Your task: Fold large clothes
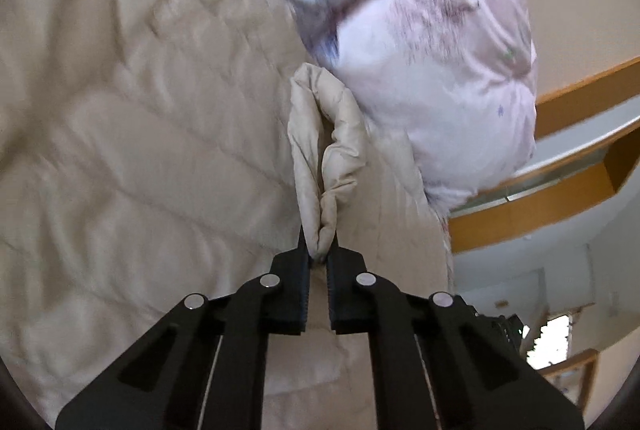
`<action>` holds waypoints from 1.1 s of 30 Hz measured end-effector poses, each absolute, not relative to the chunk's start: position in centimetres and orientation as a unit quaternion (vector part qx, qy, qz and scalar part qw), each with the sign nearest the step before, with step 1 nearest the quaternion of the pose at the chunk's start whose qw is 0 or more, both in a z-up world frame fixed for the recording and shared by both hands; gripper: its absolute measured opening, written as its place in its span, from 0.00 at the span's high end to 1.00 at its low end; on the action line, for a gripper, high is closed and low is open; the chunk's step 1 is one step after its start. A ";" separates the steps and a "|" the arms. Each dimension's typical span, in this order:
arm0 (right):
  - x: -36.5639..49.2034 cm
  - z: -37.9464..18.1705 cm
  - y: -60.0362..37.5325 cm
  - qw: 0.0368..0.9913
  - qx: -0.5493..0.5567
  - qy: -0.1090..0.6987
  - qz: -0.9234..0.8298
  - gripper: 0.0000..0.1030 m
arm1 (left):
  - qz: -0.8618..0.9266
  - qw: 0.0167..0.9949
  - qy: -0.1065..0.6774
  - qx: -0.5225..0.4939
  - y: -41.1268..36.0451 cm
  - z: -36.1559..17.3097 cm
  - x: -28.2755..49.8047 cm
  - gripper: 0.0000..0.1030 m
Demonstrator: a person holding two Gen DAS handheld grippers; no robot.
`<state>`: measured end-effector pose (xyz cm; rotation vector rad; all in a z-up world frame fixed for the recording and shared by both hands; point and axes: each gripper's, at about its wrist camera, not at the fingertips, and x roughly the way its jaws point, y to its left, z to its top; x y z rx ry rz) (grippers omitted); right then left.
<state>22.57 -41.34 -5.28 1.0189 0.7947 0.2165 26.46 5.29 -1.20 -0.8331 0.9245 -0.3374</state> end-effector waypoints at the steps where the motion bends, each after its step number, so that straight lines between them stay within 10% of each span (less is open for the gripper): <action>1: 22.6 -5.2 -41.5 0.798 0.471 0.365 0.089 0.40 | -0.151 0.803 0.426 -0.388 5.9 -1.1 26.3 0.95; 6: 23.9 -5.2 -40.7 0.833 0.409 0.370 0.050 0.91 | -0.116 0.817 0.427 -0.370 7.2 -1.6 25.9 0.95; 10: 24.4 -5.1 -38.6 0.853 0.337 0.399 0.018 0.92 | -0.099 0.810 0.452 -0.359 7.0 -2.9 26.1 0.95; 15: 23.7 -3.4 -35.8 0.862 0.257 0.436 0.014 0.49 | -0.093 0.806 0.466 -0.353 7.1 -2.8 25.9 0.91; 21: 21.8 0.5 -27.2 0.886 0.134 0.426 0.125 0.62 | -0.106 0.809 0.456 -0.357 9.4 -0.9 23.0 0.49; 33: 29.0 -1.1 -9.0 0.888 -0.049 0.422 0.173 0.66 | 0.006 0.855 0.379 -0.353 22.3 0.9 10.2 0.41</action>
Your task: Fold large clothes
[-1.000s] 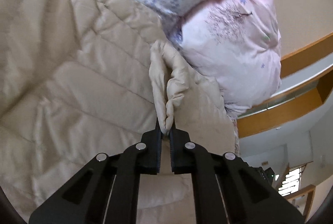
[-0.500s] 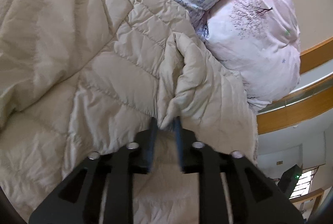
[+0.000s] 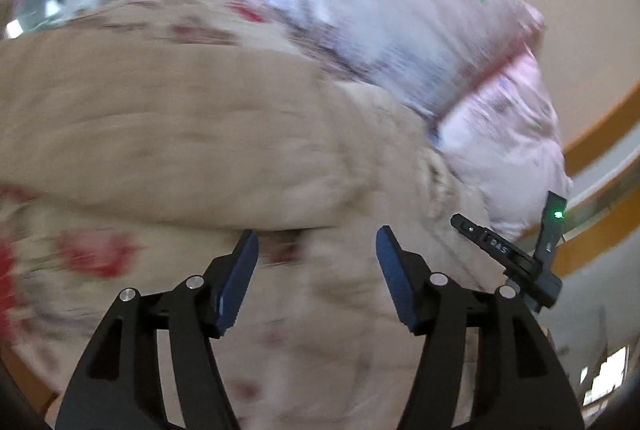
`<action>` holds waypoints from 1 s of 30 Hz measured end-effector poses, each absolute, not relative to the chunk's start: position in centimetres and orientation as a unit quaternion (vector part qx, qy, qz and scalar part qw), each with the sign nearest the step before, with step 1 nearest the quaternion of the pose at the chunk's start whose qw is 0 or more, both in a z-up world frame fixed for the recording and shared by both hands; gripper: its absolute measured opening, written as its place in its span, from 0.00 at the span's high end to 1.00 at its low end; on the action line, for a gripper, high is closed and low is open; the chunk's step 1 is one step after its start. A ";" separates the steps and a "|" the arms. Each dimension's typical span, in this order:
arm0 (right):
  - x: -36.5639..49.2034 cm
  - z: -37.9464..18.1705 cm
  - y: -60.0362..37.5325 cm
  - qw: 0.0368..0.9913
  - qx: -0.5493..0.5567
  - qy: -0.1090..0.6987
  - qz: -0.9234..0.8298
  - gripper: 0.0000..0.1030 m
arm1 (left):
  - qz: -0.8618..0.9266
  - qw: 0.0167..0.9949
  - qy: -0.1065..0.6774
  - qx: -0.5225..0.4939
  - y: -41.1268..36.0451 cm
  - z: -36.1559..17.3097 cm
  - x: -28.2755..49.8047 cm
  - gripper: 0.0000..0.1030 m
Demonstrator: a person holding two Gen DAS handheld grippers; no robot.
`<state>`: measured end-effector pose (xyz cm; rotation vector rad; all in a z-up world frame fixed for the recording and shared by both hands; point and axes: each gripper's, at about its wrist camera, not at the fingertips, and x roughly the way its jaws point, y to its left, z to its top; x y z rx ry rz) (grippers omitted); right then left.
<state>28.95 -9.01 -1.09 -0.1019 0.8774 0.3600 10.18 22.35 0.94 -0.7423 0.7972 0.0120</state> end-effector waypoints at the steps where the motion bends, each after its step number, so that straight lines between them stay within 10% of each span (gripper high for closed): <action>1: 29.1 -1.9 -7.7 0.881 -0.070 0.435 0.170 0.66 | 0.017 0.851 0.378 -0.364 23.4 0.6 9.3 0.41; 5: 29.2 -2.5 -6.0 0.880 -0.097 0.439 0.156 0.64 | 0.052 0.835 0.364 -0.409 27.0 -0.7 7.1 0.41; 9: 27.7 0.1 -8.3 0.879 -0.010 0.436 0.193 0.32 | 0.078 0.813 0.345 -0.462 29.5 -1.9 6.0 0.41; 30: 22.1 3.1 -14.1 0.876 0.046 0.411 0.247 0.30 | 0.193 0.728 0.208 -0.624 37.8 -4.4 2.8 0.59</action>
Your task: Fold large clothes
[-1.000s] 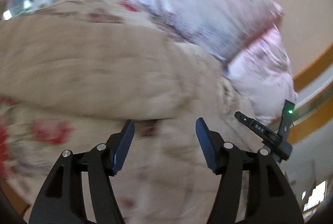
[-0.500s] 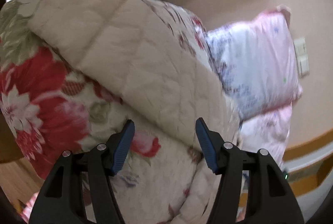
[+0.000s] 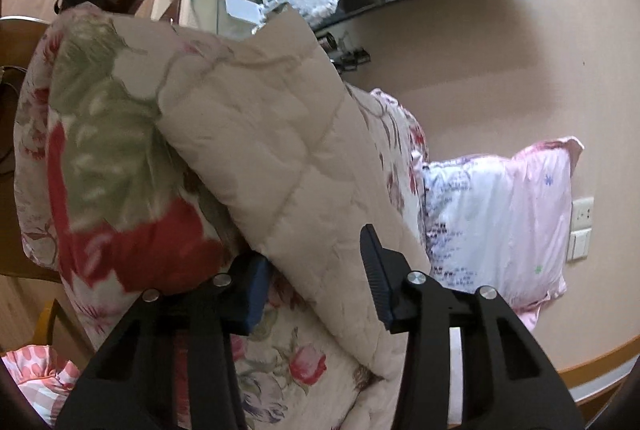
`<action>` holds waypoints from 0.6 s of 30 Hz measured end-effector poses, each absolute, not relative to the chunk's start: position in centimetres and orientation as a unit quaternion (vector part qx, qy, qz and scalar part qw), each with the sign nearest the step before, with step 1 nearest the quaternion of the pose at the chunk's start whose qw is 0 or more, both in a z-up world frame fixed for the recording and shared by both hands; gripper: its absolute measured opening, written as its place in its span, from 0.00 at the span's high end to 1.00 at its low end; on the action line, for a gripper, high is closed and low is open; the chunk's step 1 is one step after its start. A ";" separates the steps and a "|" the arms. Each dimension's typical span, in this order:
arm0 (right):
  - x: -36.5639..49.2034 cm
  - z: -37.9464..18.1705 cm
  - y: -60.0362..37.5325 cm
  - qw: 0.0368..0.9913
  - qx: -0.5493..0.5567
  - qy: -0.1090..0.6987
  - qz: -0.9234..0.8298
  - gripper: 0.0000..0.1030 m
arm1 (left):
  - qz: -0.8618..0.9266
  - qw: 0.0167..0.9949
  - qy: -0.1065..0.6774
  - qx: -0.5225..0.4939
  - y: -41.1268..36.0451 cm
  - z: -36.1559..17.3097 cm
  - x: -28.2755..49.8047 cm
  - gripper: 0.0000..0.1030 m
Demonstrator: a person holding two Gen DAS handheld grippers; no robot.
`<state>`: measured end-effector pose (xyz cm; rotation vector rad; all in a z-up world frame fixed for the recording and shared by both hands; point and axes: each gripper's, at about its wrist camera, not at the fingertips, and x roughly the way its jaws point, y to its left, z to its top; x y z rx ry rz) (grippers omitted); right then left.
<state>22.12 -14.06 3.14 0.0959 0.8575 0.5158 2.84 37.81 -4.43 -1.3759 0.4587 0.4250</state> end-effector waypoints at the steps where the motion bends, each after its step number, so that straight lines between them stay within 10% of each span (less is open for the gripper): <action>1: 22.1 3.1 -14.3 0.877 0.045 0.410 0.247 0.30 | 0.197 0.728 0.207 -0.624 38.0 -4.4 2.7 0.61; 7: 21.6 3.1 -16.2 0.882 0.047 0.401 0.242 0.30 | 0.207 0.741 0.196 -0.608 38.8 -3.6 2.6 0.93; 18: 21.0 4.1 -21.3 0.900 0.069 0.374 0.211 0.28 | 0.048 0.870 0.175 -0.459 28.8 8.8 10.4 0.95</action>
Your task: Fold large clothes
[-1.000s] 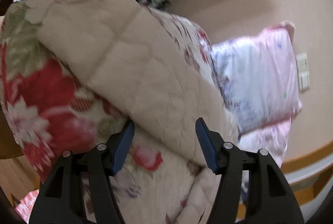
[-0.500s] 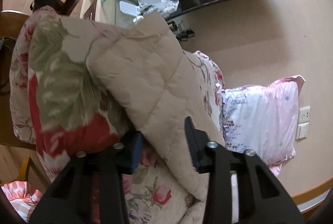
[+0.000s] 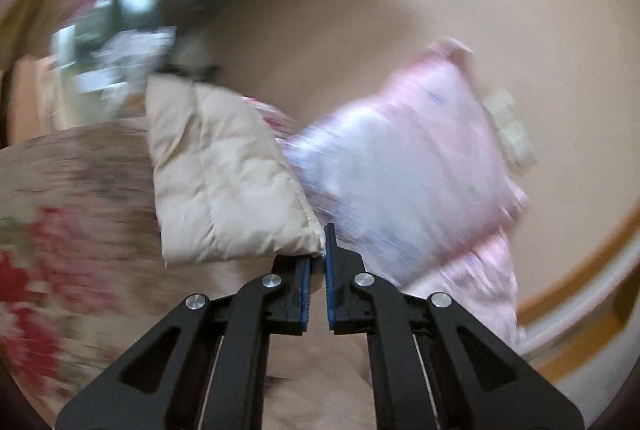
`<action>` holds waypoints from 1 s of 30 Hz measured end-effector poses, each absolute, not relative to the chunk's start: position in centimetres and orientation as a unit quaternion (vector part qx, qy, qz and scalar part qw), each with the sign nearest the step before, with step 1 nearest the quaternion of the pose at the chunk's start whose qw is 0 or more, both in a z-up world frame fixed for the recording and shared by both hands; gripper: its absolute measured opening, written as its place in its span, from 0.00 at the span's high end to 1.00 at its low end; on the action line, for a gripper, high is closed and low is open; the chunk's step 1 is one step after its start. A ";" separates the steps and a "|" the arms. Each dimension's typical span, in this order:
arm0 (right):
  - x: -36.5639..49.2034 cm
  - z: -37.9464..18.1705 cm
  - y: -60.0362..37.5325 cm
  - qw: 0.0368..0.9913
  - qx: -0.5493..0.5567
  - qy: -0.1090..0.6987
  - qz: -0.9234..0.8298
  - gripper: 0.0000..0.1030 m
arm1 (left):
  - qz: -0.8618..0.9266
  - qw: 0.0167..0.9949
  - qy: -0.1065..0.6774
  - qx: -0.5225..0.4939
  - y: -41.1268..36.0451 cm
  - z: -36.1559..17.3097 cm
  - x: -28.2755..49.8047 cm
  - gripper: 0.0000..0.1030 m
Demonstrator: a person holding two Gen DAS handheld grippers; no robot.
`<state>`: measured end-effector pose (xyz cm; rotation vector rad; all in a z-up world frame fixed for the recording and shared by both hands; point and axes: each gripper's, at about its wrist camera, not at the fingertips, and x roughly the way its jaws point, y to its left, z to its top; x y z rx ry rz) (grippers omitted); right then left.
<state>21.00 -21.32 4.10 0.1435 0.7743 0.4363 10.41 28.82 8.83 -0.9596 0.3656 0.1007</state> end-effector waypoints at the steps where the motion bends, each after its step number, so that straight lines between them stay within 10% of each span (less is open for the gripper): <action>1: 21.0 4.1 -21.8 0.901 0.072 0.374 0.206 0.28 | 0.023 0.877 0.178 -0.446 27.1 9.6 11.3 0.95; 16: 22.0 2.3 -29.0 0.911 0.119 0.379 0.108 0.28 | -0.260 0.850 0.389 -0.241 -1.2 6.0 22.4 0.91; 21: 22.2 1.9 -29.5 0.909 0.113 0.386 0.108 0.28 | -0.283 0.849 0.398 -0.204 -2.4 5.6 20.8 0.24; 30: 23.0 1.7 -26.6 0.898 0.112 0.398 0.150 0.32 | -0.169 0.909 0.349 -0.150 7.7 6.4 15.0 0.21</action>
